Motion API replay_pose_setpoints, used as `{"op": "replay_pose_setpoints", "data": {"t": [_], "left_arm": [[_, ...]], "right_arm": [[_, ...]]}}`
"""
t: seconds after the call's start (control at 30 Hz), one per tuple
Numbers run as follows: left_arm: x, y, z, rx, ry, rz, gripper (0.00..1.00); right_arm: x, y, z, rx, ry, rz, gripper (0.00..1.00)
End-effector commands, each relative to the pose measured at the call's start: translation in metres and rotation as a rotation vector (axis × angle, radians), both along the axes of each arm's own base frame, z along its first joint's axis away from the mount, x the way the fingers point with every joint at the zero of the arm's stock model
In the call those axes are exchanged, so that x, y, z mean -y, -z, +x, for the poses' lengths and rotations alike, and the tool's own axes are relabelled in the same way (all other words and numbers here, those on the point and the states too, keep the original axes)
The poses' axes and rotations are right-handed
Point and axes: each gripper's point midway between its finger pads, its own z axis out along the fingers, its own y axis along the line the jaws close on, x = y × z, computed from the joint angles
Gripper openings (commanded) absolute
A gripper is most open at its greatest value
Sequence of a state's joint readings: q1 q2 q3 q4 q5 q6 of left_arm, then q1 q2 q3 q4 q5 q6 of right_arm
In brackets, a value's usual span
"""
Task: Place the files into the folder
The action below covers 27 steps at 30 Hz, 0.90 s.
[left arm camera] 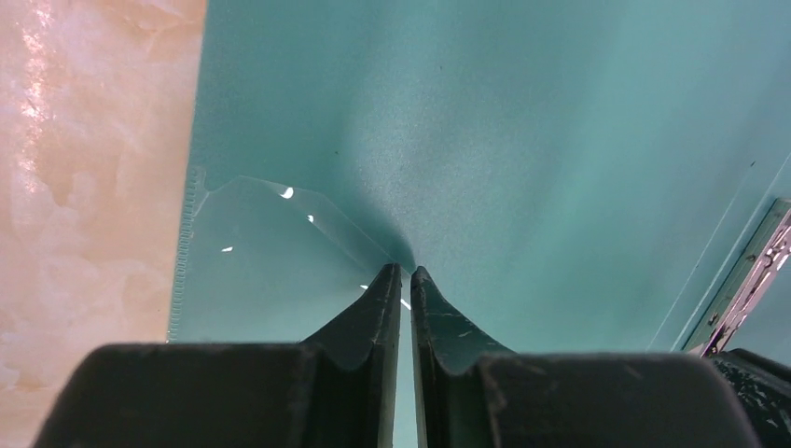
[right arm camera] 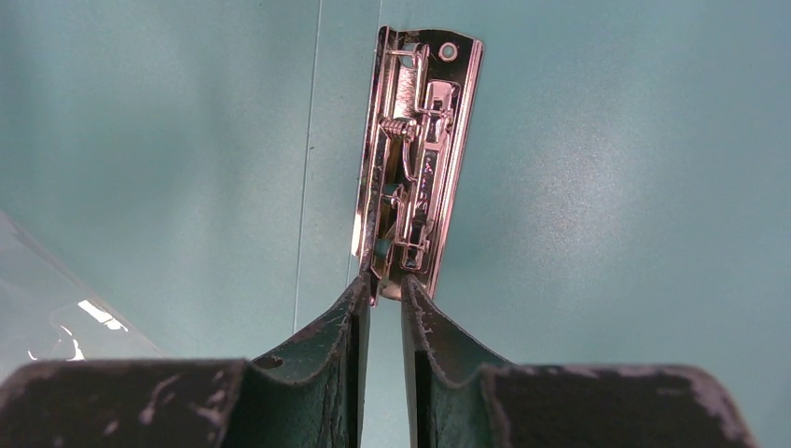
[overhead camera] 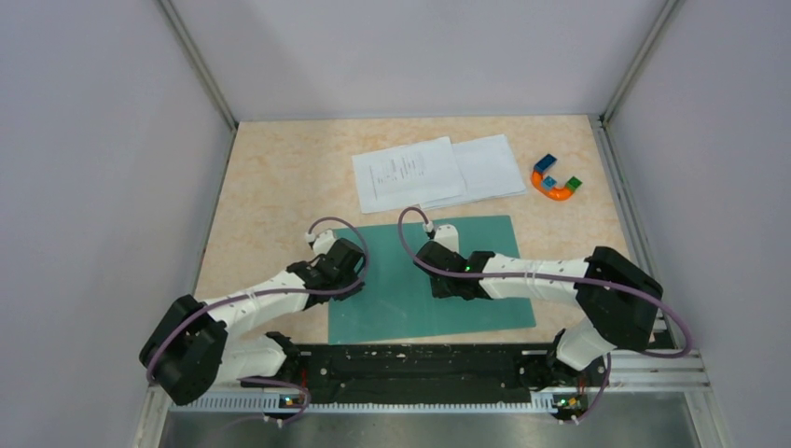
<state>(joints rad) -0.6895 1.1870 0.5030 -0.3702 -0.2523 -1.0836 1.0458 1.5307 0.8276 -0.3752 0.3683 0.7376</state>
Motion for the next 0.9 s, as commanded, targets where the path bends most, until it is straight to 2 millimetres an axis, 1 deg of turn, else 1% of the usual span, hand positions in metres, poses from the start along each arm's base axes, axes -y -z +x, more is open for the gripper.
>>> {"op": "replay_pose_setpoints", "data": {"t": [0.0,0.17,0.33,0.47,0.57,0.7,0.87], "left_arm": [[-0.015,0.014,-0.006,-0.034,-0.056,0.068,0.14],[-0.019,0.016,-0.007,-0.040,-0.075,0.081,0.14],[-0.021,0.017,-0.007,-0.049,-0.079,0.096,0.14],[-0.021,0.019,-0.007,-0.053,-0.080,0.100,0.14],[-0.021,0.020,-0.008,-0.057,-0.080,0.102,0.14],[-0.022,0.021,-0.008,-0.060,-0.079,0.105,0.14],[-0.023,0.021,-0.009,-0.062,-0.081,0.109,0.14]], "right_arm": [[-0.012,-0.005,0.001,0.004,-0.001,0.012,0.18],[-0.011,-0.004,-0.002,-0.007,-0.003,0.019,0.17],[-0.011,0.002,-0.007,-0.030,-0.013,0.016,0.15],[-0.018,-0.001,-0.012,-0.032,-0.029,0.048,0.15],[-0.020,-0.005,-0.010,-0.023,-0.027,0.061,0.15],[-0.019,-0.004,-0.010,-0.020,-0.023,0.054,0.15],[-0.013,0.002,-0.010,-0.023,-0.016,0.020,0.14]]}}
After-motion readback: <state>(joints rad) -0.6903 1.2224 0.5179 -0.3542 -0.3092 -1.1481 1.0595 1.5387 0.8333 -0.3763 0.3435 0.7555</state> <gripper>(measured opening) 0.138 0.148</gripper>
